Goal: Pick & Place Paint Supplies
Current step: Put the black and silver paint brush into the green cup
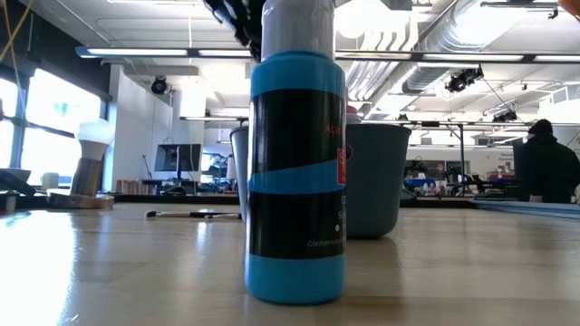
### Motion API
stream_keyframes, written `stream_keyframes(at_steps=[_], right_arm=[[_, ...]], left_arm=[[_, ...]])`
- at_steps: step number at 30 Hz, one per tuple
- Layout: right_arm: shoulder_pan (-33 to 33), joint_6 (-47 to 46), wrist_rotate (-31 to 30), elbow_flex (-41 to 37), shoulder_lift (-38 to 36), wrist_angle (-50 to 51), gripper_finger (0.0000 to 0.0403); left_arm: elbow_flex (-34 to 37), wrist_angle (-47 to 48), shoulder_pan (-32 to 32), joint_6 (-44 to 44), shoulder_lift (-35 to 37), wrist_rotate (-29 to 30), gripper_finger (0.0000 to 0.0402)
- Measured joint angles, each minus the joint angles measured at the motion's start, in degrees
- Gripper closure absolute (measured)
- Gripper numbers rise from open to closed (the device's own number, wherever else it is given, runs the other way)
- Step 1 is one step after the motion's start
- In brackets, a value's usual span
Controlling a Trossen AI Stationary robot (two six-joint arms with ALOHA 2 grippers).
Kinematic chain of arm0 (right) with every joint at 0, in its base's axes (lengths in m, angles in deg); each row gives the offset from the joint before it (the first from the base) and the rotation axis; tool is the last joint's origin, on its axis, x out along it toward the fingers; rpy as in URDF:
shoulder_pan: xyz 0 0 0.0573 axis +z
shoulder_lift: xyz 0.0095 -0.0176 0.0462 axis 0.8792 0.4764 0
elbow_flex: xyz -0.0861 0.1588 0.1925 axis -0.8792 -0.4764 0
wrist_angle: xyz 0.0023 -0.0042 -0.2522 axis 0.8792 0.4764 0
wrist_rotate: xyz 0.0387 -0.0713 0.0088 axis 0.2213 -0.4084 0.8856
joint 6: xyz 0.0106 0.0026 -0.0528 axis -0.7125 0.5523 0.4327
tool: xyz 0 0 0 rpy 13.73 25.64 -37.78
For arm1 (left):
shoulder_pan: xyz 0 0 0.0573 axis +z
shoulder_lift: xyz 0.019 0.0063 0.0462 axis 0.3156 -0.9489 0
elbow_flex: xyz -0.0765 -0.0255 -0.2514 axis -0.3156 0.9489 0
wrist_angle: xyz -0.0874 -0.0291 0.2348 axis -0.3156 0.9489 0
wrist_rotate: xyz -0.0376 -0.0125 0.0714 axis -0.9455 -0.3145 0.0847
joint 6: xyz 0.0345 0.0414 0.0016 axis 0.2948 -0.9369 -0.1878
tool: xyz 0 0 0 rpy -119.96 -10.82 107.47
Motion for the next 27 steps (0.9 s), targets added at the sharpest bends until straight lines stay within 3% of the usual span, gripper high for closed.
stream_keyframes(at_steps=[12, 24, 27], right_arm=[[-2.3, 0.0, 0.4, 0.0, 0.0, 0.0, 0.0295], [-5.9, 0.2, 7.4, 0.0, 0.0, 0.1, 0.0295], [-6.9, 0.3, 9.6, 0.0, 0.0, 0.1, 0.0295]], left_arm=[[0.0, 2.0, 0.0, -4.5, -2.4, 0.1, 0.0197], [0.0, 2.2, 0.0, -7.5, -2.4, 0.5, 0.0197], [0.0, 1.9, 0.0, -9.0, -2.4, 3.5, 0.0197]])
